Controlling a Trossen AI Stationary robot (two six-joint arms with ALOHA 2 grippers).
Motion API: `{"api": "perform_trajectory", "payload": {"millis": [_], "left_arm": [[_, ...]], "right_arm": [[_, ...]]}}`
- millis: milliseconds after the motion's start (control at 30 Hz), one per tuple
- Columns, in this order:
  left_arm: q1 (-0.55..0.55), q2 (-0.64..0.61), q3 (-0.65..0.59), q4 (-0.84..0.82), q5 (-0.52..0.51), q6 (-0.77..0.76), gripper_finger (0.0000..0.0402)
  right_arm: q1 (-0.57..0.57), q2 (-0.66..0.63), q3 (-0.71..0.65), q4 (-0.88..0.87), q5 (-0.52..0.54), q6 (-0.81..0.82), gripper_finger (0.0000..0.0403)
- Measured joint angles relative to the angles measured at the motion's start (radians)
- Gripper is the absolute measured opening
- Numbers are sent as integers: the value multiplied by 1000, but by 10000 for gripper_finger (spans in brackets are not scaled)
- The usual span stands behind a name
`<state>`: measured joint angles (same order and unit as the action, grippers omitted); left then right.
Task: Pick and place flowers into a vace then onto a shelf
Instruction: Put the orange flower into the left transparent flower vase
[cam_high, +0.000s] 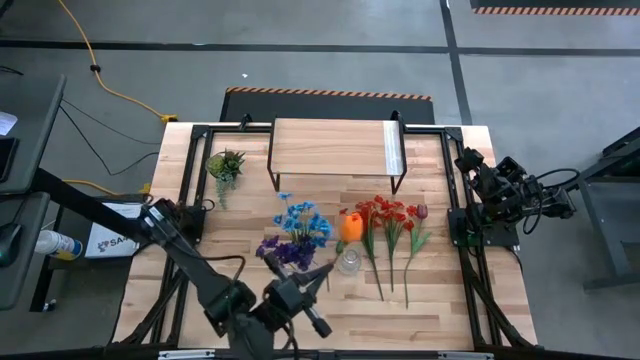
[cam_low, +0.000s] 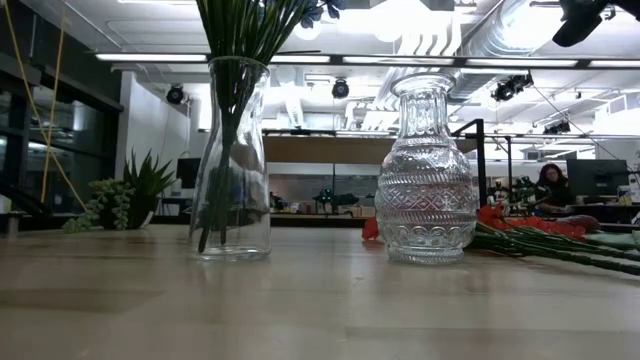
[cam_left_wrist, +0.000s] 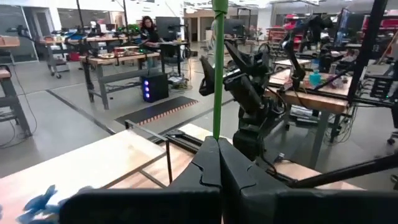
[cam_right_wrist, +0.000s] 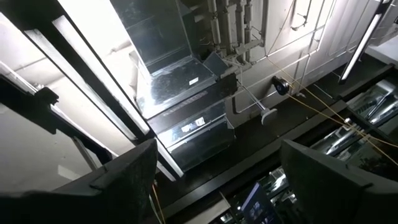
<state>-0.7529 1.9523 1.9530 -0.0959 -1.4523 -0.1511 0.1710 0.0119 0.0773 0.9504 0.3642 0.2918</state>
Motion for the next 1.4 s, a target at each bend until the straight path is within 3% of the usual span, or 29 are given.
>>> {"api": "perform_trajectory", "payload": {"millis": [133,433,567,800,1400], "left_arm": [[22,16,1,71,61,71,20],[25,24,6,70,85,107,20],[18,24,51,70,159,154,20],[-8,23,146,61,198,285,20],[0,22,356,-280,326,246,20]], "right_arm": [[0,0,0,-2,-8,23,328],[0,0,0,-5,-41,73,328],[0,0,0,-5,-38,71,328],[0,0,0,-6,-34,68,328],[0,0,0,-8,-28,67,328]]}}
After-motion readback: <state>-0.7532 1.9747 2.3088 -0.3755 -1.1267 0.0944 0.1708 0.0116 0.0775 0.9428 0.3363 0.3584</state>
